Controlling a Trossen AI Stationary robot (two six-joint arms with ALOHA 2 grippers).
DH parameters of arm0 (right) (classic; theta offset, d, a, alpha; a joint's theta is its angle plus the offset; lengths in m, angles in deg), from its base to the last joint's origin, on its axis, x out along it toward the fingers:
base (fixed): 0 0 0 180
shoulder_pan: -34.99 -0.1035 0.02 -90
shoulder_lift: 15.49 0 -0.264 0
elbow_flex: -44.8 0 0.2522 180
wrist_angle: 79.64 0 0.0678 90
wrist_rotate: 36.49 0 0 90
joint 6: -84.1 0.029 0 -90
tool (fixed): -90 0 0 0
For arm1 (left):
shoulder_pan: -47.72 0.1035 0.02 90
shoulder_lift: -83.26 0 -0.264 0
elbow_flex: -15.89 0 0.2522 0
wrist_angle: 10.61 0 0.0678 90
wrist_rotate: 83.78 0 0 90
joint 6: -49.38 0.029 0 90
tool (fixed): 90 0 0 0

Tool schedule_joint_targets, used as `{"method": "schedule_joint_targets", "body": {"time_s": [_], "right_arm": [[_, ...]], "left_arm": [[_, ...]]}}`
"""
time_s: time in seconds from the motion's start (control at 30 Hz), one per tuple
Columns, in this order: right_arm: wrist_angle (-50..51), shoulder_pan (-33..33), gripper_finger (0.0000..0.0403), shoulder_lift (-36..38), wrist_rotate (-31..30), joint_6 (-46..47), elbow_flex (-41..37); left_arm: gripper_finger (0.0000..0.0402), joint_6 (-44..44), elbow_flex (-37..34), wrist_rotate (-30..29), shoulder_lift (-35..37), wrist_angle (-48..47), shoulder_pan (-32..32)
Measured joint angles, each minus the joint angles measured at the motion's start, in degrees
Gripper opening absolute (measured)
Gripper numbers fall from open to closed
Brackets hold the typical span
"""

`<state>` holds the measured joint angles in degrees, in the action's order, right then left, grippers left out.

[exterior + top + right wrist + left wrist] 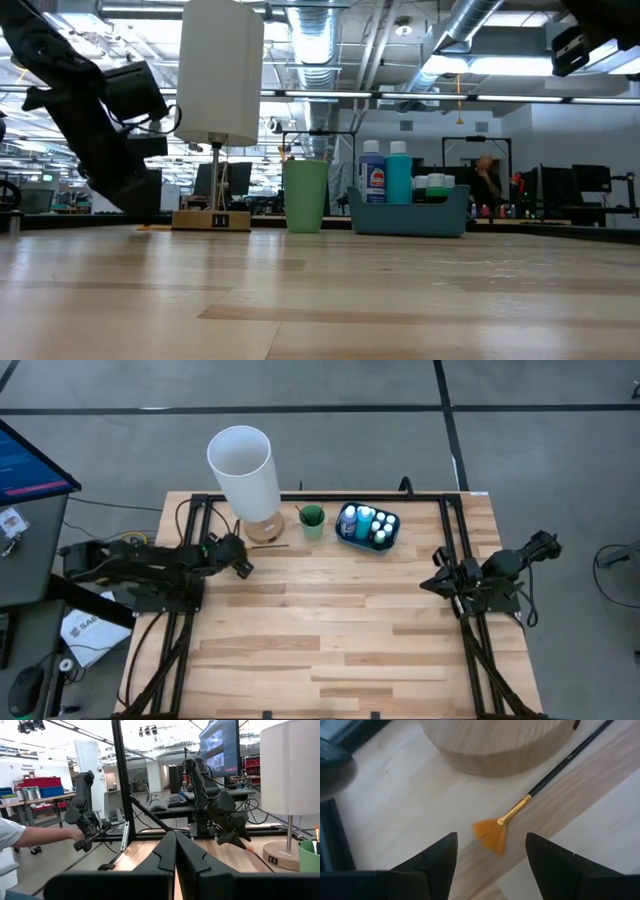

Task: Pick & Place Paint Supplies
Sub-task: Put the gold paint brush into the green cup

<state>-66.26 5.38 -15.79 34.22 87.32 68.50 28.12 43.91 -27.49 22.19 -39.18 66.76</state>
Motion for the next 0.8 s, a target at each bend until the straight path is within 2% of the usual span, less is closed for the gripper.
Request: {"method": "schedule_joint_targets", "body": {"time_s": [0.17, 0.27, 0.47, 0.7, 0.8], "right_arm": [[0.0, 0.0, 0.0000, 0.0, 1.4, 0.5, 0.0], [0.0, 0.0, 0.0000, 0.0, 1.7, 0.9, 0.0], [-0.4, 0.0, 0.0000, 0.0, 2.6, 0.9, 0.0], [-1.6, 0.0, 0.0000, 0.0, 3.0, 0.9, 0.0], [-1.6, 0.0, 0.0000, 0.0, 3.0, 0.9, 0.0]], "left_arm": [[0.0223, 1.9, 0.1, 4.0, -3.5, 3.2, 1.8], [0.0207, 1.7, 0.2, 5.1, -4.6, 3.6, 2.3], [0.0134, -0.6, 0.2, 8.7, -5.5, 3.6, 2.4], [0.0015, -6.5, -0.7, 13.9, -5.5, 4.1, 2.3], [0.0006, -9.8, -0.8, 14.3, -5.5, 4.0, 0.5]]}}
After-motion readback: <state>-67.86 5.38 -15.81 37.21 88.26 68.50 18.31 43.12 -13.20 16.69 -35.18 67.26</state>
